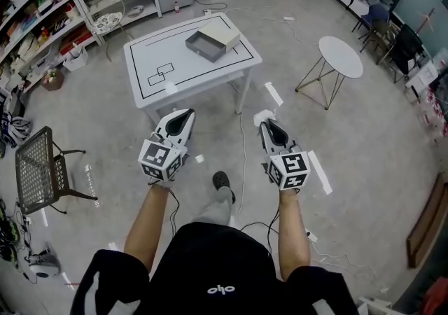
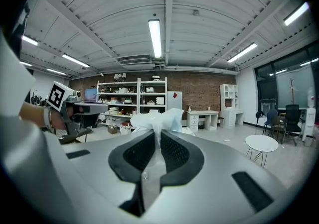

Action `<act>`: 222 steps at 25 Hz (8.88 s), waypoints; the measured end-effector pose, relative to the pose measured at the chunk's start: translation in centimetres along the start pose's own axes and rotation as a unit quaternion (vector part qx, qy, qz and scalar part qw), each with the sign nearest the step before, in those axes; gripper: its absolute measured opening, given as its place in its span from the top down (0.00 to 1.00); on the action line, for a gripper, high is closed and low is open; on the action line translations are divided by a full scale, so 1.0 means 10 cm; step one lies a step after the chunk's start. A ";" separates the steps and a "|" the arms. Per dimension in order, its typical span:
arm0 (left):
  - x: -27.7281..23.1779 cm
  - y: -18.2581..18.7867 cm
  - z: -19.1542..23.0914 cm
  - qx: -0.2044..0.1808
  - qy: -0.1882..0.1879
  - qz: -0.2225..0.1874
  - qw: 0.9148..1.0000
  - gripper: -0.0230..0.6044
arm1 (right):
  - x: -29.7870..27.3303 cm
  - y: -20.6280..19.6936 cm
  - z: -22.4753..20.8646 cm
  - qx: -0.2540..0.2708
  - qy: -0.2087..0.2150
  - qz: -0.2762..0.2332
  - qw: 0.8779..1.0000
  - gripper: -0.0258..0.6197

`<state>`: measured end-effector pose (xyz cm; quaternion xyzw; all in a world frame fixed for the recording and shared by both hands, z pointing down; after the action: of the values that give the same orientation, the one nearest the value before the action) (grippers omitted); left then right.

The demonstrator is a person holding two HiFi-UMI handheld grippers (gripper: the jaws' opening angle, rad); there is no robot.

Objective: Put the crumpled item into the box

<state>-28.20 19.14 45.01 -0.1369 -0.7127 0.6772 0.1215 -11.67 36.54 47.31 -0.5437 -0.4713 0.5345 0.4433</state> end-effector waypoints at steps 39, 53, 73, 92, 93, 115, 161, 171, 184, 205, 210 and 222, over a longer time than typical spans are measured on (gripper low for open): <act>-2.71 -0.05 1.04 0.008 0.048 0.016 0.999 0.95 | -2.16 0.38 -2.30 0.001 0.052 0.021 0.998 0.90; -3.67 -0.25 1.79 0.009 0.096 0.027 0.995 0.95 | -3.56 0.38 -2.99 0.010 0.114 0.042 0.992 0.90; -5.26 -0.18 2.93 0.007 0.203 0.049 0.978 0.95 | -5.63 0.93 -4.17 0.029 0.232 0.052 0.971 0.90; -5.58 -0.29 3.26 0.012 0.250 0.062 0.966 0.95 | -6.37 0.94 -4.32 0.026 0.292 0.060 0.954 0.90; -5.57 -0.29 3.29 0.013 0.251 0.061 0.966 0.95 | -6.40 0.94 -4.30 0.026 0.294 0.061 0.953 0.90; -5.39 -0.57 3.93 0.039 0.226 0.057 0.972 0.95 | -7.01 0.85 -3.77 0.035 0.289 0.088 0.953 0.90; -5.16 -1.84 4.12 0.124 0.173 0.163 0.963 0.95 | -8.16 -1.73 -2.99 0.013 0.255 0.415 0.873 0.90; -5.07 -1.83 4.19 0.118 0.167 0.169 0.964 0.95 | -8.19 -1.72 -2.94 -0.008 0.244 0.411 0.878 0.81; -5.12 -1.67 4.14 0.111 0.174 0.157 0.966 0.95 | -7.96 -1.15 -2.96 -0.024 0.266 0.335 0.904 0.77; -5.19 -1.08 3.39 0.100 0.243 0.095 0.960 0.95 | -6.96 0.46 -3.55 0.006 0.324 0.120 0.938 0.95; -5.20 -0.95 3.23 0.093 0.257 0.091 0.958 0.95 | -6.70 0.52 -3.69 0.010 0.332 0.108 0.937 0.95; -5.24 -0.84 3.10 0.070 0.245 0.096 0.962 0.95 | -6.43 0.53 -3.94 -0.004 0.316 0.094 0.944 0.95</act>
<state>9.36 -28.96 52.35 -0.3575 -0.5954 0.6796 0.2363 28.93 -26.91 54.00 -0.7287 -0.2559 0.3722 0.5148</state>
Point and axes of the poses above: the fingertips, and each gripper's own axes: x backward along the fingers, z to its left, y out of its top, the point moved 4 cm from there along x, backward along the fingers, and after that the axes turned 12 degrees about y, right-handed, at the moved point
